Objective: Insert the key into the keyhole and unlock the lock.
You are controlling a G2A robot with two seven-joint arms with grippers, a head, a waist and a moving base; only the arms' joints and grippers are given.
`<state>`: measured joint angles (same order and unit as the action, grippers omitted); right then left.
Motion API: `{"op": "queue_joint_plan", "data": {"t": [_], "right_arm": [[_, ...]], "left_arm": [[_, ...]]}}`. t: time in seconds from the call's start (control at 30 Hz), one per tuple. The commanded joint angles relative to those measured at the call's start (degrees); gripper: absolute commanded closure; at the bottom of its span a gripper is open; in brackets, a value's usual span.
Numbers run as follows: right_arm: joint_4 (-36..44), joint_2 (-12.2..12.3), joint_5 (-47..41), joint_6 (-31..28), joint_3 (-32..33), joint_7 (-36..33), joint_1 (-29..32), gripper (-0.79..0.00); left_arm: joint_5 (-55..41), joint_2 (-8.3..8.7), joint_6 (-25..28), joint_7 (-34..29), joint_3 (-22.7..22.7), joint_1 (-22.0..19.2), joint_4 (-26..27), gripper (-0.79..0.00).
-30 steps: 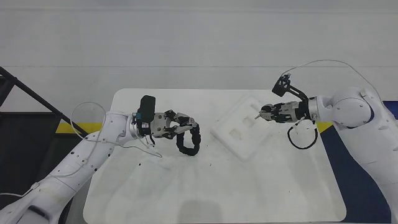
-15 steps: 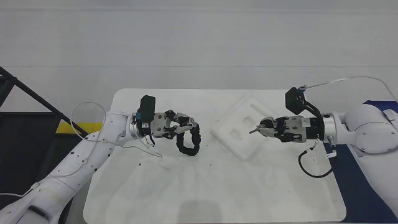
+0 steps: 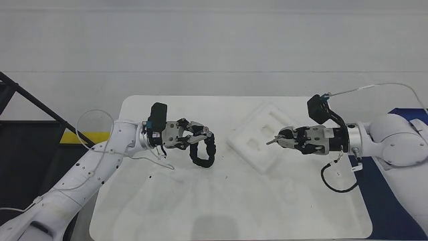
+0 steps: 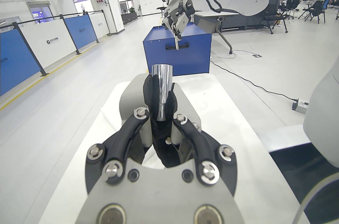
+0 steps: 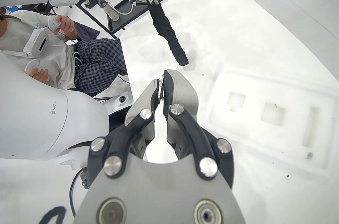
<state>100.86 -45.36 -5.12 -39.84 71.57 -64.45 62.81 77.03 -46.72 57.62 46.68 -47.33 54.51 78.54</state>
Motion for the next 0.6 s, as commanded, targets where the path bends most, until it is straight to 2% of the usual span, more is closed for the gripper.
{"op": "queue_joint_plan", "data": {"t": [0.0,0.13,0.23,0.57], "right_arm": [[0.7,0.0,1.2,1.0,-0.3,0.4,0.3,0.000],[3.4,-0.4,2.5,4.1,-1.8,3.2,0.1,0.000],[4.7,-0.7,1.7,6.1,-2.6,4.7,-0.5,0.000],[9.1,-1.7,-0.7,11.7,-6.3,8.1,-1.3,0.000]], "left_arm": [[-0.8,-0.13,-1.7,-0.6,-0.2,0.6,0.7,0.000],[-0.7,-0.57,-7.0,0.2,-0.8,2.0,3.0,0.000],[3.8,-0.90,-9.4,1.3,-0.2,2.4,4.2,0.000],[11.7,-3.24,-19.9,7.1,3.1,1.9,2.7,0.000]]}}
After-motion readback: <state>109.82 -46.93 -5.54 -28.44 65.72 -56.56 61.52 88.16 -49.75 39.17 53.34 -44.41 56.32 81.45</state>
